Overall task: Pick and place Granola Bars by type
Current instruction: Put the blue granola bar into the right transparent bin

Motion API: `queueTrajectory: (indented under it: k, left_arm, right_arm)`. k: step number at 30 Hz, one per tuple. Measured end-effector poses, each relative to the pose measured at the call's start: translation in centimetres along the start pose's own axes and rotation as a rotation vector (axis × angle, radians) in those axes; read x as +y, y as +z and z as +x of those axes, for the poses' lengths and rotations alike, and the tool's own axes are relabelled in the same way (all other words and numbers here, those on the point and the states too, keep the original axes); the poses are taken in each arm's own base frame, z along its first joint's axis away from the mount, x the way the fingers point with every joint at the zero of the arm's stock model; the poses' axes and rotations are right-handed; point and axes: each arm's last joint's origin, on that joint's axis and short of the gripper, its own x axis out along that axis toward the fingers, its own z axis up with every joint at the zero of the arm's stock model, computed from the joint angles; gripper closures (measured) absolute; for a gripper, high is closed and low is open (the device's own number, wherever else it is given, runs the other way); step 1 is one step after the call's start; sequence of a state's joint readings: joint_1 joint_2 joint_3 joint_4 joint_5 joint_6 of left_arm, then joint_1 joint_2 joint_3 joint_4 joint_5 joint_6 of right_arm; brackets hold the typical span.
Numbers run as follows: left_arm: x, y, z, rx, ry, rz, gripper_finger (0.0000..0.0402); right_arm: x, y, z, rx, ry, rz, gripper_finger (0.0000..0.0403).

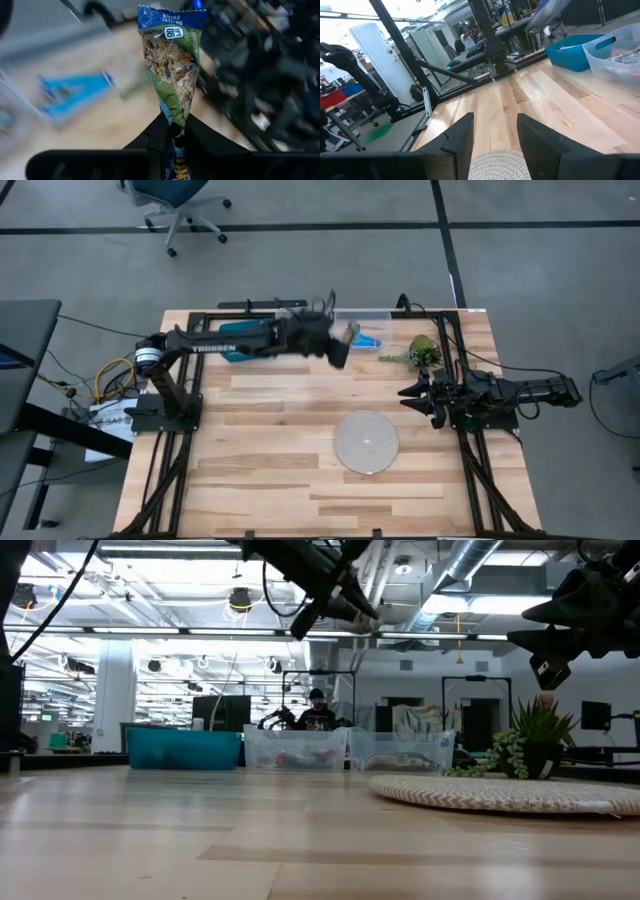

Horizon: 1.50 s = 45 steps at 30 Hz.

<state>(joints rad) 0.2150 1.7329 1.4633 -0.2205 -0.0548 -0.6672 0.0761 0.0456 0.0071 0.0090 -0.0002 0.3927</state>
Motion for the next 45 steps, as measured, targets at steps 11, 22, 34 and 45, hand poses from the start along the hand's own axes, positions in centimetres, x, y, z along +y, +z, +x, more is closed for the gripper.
queueTrajectory:
  k: [11, 22, 34, 45]
  left_arm:
    - [3.2, 6.8, -0.3, -0.125, 0.130, 0.082, 0.0368]
    - [4.2, 9.6, 5.8, -0.018, 0.136, 0.212, 0.0368]
    - [5.4, 10.3, 9.8, 0.055, 0.187, 0.559, 0.0362]
    - [5.8, 10.1, 9.8, 0.082, 0.224, 0.572, 0.0301]
  right_arm:
    - [0.0, 0.0, 0.0, 0.000, 0.000, 0.000, 0.0259]
    - [0.0, 0.0, 0.0, 0.000, 0.000, 0.000, 0.0259]
    - [0.0, 0.0, 0.0, 0.001, 0.001, 0.000, 0.0259]
    - [0.0, 0.0, 0.0, 0.001, 0.000, 0.000, 0.0260]
